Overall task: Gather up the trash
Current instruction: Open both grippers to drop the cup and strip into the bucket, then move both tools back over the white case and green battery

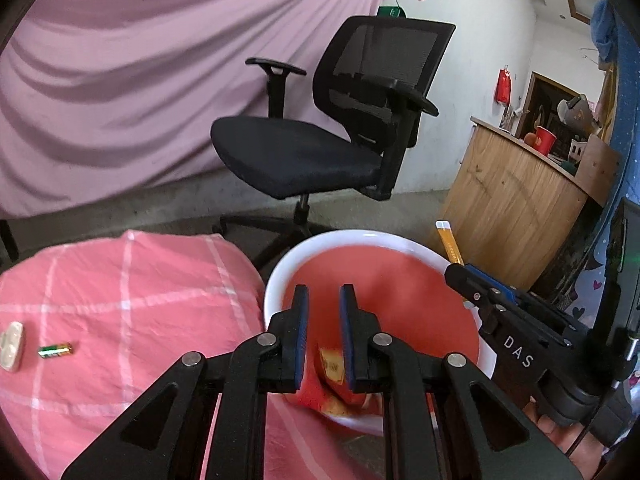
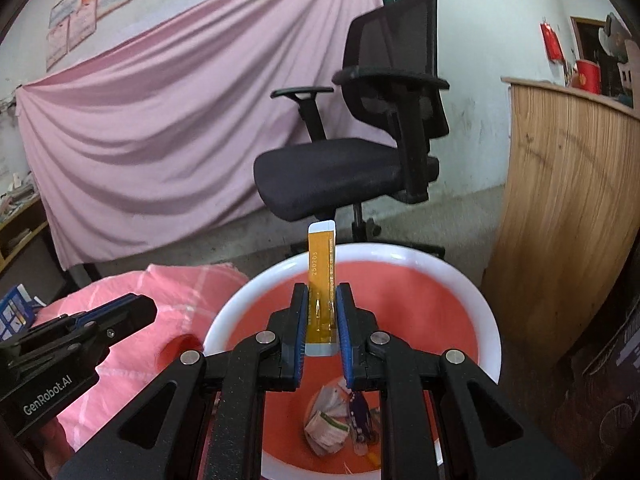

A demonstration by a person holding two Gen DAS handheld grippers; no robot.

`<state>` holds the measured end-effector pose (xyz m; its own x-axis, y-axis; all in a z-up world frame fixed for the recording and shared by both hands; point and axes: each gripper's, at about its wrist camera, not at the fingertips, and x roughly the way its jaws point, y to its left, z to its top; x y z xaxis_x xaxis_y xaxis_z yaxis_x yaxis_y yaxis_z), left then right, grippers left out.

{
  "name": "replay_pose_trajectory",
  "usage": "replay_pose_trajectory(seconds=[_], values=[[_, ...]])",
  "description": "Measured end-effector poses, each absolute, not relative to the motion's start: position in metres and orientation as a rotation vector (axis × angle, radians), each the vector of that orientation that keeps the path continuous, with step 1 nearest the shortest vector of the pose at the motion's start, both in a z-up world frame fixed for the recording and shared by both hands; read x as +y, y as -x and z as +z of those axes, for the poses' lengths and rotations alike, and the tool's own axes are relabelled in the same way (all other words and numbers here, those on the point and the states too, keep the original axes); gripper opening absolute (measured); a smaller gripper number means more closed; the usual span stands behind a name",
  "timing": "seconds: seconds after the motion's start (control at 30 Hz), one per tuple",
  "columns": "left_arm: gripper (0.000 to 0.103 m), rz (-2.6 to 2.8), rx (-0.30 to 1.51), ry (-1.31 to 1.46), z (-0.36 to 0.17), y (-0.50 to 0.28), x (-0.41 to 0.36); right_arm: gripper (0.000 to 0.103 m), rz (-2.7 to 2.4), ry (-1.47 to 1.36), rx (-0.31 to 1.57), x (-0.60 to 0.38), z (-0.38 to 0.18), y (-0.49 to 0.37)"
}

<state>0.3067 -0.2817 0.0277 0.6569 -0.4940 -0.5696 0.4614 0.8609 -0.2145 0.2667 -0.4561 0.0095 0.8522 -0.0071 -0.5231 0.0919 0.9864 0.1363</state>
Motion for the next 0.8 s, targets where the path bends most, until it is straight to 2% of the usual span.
replay_pose_trajectory(seconds=[0.33, 0.4, 0.57, 0.63, 0.7, 0.77, 0.8], values=[[0.012, -0.511, 0.711, 0.097, 0.021, -0.311, -0.269, 0.015, -0.057, -0.17, 0.61, -0.46, 0.0, -0.273], [0.013, -0.494, 0.715, 0.108, 0.021, -0.312, -0.264, 0.031, -0.06, -0.171, 0.605, -0.46, 0.001, -0.273], [0.015, -0.461, 0.713, 0.119, 0.024, -0.313, -0.254, 0.034, -0.057, -0.173, 0.605, -0.46, 0.002, -0.273], [0.021, -0.444, 0.705, 0.126, 0.027, -0.312, -0.247, 0.041, -0.056, -0.177, 0.6, -0.459, 0.003, -0.273], [0.028, -0.42, 0.69, 0.13, 0.029, -0.31, -0.24, 0.054, -0.051, -0.183, 0.586, -0.458, 0.006, -0.272], [0.032, -0.395, 0.669, 0.131, 0.032, -0.308, -0.232, 0.058, -0.043, -0.185, 0.573, -0.455, 0.009, -0.272], [0.034, -0.382, 0.659, 0.13, 0.034, -0.307, -0.227, 0.063, -0.041, -0.184, 0.567, -0.453, 0.01, -0.272]])
